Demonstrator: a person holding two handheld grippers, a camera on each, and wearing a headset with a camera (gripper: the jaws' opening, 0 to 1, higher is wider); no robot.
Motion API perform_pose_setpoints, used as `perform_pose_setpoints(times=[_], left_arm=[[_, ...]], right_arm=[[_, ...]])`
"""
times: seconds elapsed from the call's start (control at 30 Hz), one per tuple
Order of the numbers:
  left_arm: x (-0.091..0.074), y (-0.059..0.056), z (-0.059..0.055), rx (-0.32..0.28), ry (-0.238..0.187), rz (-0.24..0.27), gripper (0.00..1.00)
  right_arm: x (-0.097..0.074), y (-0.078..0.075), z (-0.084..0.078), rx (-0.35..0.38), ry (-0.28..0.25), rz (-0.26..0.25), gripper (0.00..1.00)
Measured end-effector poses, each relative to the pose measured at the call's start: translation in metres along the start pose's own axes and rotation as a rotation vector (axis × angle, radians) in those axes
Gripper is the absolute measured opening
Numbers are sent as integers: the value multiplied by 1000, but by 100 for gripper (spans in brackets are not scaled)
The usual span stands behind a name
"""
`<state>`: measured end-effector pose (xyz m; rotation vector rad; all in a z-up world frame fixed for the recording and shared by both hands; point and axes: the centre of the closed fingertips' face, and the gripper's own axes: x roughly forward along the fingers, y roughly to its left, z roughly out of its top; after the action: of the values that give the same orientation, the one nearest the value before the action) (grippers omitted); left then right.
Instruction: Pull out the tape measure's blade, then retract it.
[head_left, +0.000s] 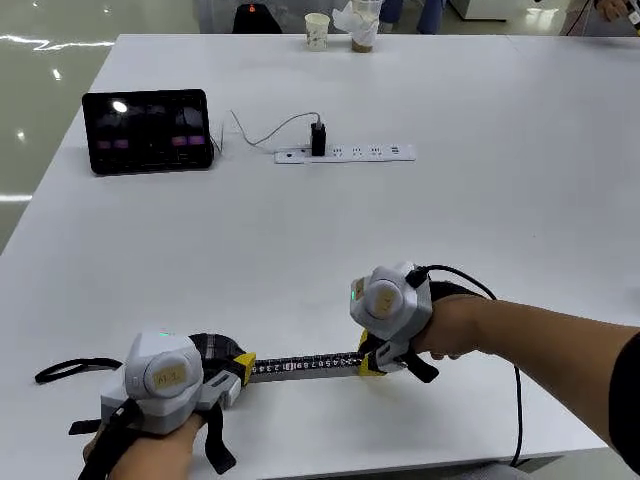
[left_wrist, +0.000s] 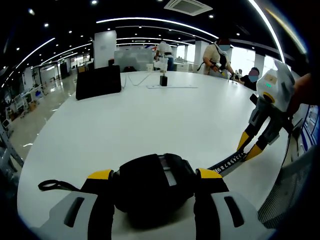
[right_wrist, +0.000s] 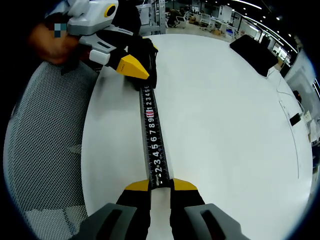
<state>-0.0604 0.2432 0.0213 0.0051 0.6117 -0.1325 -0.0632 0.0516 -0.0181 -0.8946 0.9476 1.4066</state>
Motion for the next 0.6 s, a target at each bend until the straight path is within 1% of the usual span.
perform_pose_setpoints(times=[0.6], left_arm=[[0, -1, -1, 0, -1, 1, 60]], right_arm=[[3, 1, 7, 1, -8, 2, 11]])
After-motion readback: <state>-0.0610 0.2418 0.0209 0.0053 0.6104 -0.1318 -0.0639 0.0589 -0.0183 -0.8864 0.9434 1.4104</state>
